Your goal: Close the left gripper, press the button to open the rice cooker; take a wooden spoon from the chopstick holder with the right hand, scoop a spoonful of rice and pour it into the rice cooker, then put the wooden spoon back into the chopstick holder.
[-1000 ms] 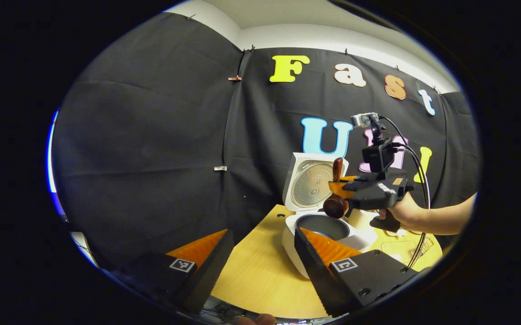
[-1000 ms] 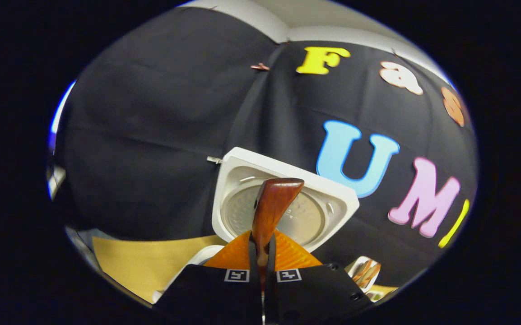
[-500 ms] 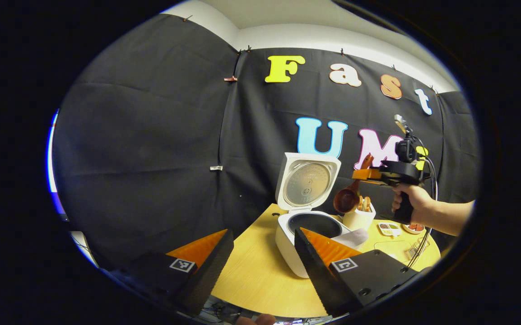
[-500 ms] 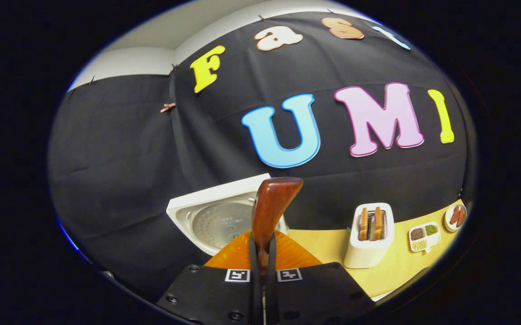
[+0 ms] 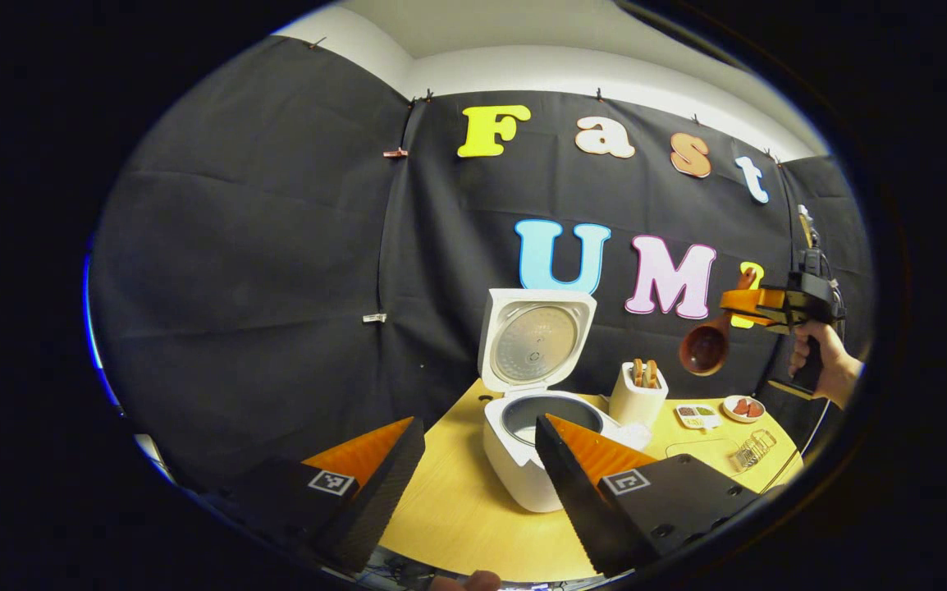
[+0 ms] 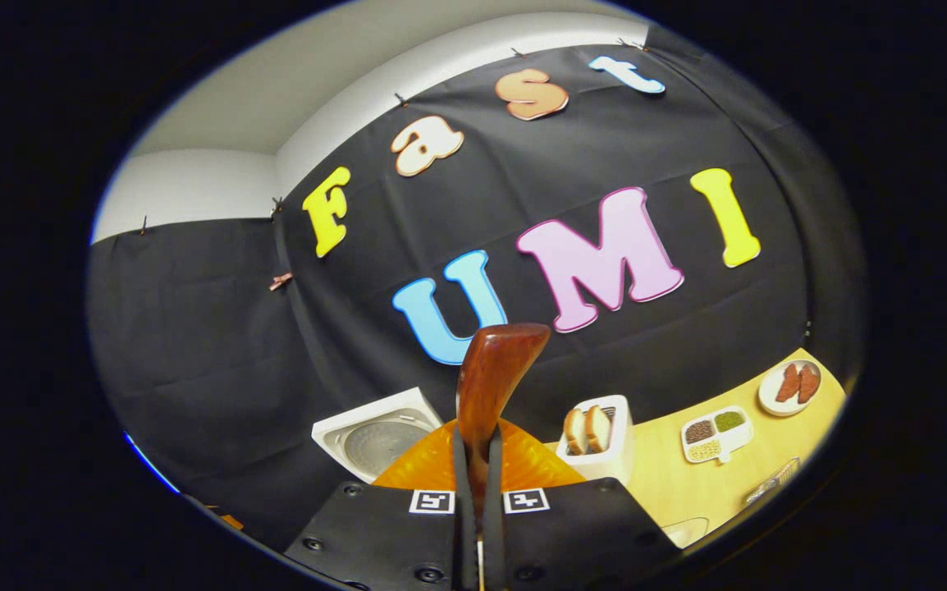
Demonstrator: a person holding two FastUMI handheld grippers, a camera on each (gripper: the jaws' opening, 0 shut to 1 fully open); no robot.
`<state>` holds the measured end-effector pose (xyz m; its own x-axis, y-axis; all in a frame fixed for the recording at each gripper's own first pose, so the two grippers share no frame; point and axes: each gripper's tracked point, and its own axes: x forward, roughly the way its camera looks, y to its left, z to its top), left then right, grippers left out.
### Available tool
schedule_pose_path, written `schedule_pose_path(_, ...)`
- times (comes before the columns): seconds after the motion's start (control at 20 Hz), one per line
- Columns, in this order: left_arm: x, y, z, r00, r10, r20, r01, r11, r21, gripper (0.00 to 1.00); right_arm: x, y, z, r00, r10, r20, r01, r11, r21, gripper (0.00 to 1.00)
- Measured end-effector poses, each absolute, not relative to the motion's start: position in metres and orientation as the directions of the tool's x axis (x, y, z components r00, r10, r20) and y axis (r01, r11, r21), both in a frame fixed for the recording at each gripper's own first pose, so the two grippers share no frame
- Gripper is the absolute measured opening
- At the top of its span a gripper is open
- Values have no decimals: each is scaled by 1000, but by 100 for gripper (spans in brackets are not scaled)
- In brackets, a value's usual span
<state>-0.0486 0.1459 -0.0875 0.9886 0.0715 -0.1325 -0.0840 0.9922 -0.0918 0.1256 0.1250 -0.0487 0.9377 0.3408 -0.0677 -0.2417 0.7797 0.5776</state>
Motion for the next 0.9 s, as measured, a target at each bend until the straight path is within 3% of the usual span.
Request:
schedule_pose_path(0.5, -35, 103, -74, 993, 29, -116, -42, 993, -111, 94, 86, -72, -110, 979, 108, -174, -11, 875, 484, 7)
schedule_pose_path(0.9, -34, 67, -65, 992, 30, -125, -40, 997, -73, 94, 82, -145, -214, 951, 31, -308, 100, 910, 401, 7)
